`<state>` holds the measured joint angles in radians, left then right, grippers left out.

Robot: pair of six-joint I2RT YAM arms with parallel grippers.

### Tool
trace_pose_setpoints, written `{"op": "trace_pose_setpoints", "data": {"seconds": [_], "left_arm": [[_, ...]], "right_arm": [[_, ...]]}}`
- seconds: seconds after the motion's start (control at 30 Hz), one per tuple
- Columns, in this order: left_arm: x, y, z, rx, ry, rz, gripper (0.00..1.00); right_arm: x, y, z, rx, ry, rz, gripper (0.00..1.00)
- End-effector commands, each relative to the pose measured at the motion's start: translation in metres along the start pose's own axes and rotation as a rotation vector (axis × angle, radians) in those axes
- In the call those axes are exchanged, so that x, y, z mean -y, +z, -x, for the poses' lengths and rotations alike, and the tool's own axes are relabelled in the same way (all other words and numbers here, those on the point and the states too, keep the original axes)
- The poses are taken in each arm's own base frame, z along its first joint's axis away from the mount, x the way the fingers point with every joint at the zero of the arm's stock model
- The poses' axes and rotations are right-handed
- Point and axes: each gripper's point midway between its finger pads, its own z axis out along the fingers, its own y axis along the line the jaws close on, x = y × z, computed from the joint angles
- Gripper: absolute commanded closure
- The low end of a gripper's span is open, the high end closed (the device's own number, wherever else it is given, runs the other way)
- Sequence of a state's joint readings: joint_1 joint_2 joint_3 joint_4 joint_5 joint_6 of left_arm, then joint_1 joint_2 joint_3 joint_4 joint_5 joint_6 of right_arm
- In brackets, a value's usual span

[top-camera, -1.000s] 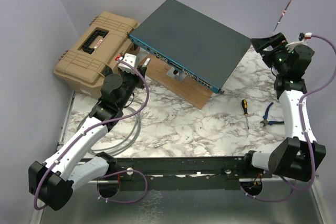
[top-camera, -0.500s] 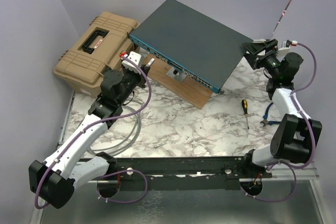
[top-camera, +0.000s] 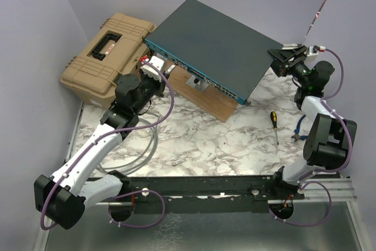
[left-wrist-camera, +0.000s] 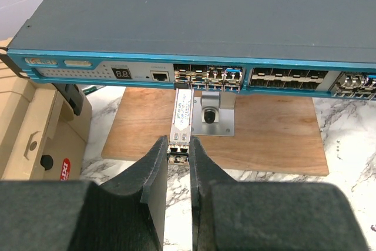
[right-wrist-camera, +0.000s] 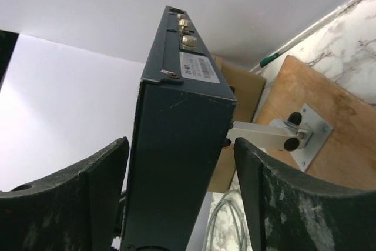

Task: Insert the plug into the switch port
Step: Insert the connector into the switch port.

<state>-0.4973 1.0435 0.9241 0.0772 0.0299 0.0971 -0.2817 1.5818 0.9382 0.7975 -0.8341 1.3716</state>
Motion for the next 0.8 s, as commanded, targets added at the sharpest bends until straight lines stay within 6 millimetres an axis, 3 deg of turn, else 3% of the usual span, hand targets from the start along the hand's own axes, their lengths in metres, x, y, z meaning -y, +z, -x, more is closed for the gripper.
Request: {"op": "trace_pose_setpoints", "data": {"seconds": [0.0,0.3,0.37,0.4,0.53,0.77], "left_arm": [[0.001,0.003,0.015,0.022,0.027,-0.023,1.0],[0.003,0.014,0.018,0.019,0.033,-0.042,1.0],[0.003,0.017,0.019,0.018,0.03,-0.041,1.0],[0.001,0.022,0.015,0.003,0.017,-0.027,1.0],[0.0,0.023,0.013,-0.003,0.014,-0.021,1.0],[0.001,0.026,0.012,-0.009,0.009,-0.026,1.0]], "right_arm": [[-0.01,-0.001,-0.004,-0.038,-0.018,0.052,0.27],[-0.013,-0.001,-0.005,-0.057,-0.007,0.073,0.37],[-0.014,0.0,-0.005,-0.06,-0.003,0.08,0.42],[-0.015,0.0,-0.006,-0.072,0.003,0.089,0.51],[-0.017,0.0,-0.006,-0.073,0.004,0.092,0.59],[-0.019,0.001,-0.005,-0.077,0.008,0.095,0.61]]}}
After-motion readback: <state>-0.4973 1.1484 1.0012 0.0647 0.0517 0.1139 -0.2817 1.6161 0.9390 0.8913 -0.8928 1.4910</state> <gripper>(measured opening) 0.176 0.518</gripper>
